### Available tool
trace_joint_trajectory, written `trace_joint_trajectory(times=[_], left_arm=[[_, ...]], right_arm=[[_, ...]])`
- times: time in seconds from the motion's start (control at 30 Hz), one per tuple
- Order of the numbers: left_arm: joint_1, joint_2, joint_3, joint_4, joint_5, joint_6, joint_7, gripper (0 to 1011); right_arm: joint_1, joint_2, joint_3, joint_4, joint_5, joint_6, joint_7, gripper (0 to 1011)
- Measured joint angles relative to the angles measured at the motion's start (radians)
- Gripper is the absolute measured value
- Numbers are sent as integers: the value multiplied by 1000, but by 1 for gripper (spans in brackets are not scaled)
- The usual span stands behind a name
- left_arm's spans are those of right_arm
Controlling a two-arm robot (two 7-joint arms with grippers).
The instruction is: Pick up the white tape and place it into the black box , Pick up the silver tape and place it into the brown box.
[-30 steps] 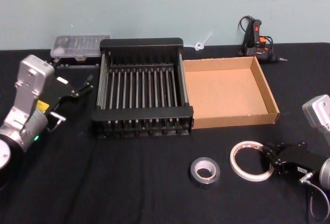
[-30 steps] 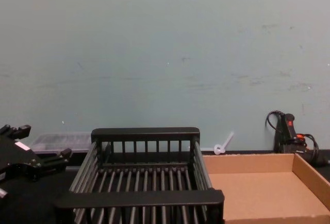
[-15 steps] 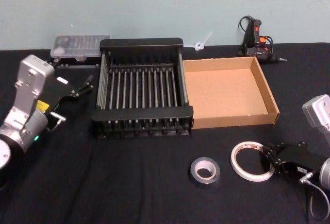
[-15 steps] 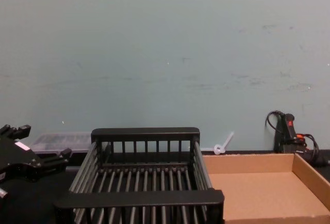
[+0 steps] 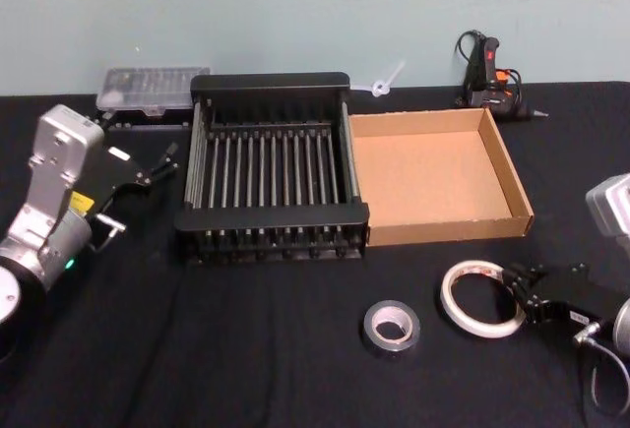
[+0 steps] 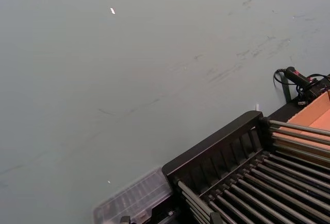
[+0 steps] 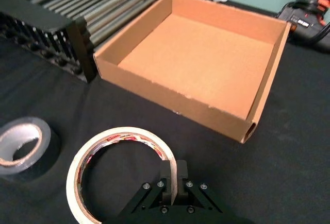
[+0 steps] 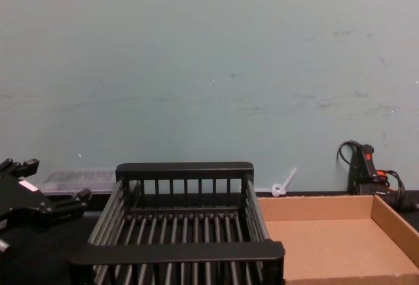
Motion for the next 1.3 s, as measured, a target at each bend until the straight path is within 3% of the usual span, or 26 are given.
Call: trace_joint_trajectory(times=[0.3, 0.67, 1.3], left_arm=[[0, 0, 0, 0, 0, 0, 0, 1001], [0, 0, 0, 0, 0, 0, 0, 1001], [0, 0, 0, 0, 0, 0, 0, 1001]], right_arm=[[13, -5, 11, -18, 12, -13, -8, 71], [109, -34, -35, 15, -24, -61, 0, 71], [316, -146, -120, 164, -92, -140, 24, 70]])
